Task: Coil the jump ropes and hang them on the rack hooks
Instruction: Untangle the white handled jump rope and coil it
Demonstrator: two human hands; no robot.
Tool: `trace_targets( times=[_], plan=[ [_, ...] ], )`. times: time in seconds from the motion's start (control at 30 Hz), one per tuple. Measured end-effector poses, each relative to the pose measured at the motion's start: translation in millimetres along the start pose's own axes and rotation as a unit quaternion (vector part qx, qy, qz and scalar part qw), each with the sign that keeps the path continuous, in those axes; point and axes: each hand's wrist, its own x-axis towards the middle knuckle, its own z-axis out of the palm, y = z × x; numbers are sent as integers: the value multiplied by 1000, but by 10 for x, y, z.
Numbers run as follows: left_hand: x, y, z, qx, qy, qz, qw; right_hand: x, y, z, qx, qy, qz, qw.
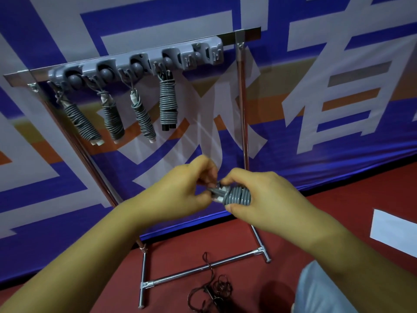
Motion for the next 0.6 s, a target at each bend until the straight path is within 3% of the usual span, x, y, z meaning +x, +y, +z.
trace_targets(
  times=[0.17,0.3,0.47,0.6],
  plan=[
    [73,-86,-117,-130,-81,-22,988,1,50,54,48,-6,-24,999],
    [58,-148,-75,-210,-55,-22,976,-10,108,90,110,25,-25,993],
    [44,-125,54,-95,58,76,991,-2,145,85,162,48,-44,985],
    [-8,-110,104,41,170,141,974,7,176,51,234,64,-32,970]
  ],
)
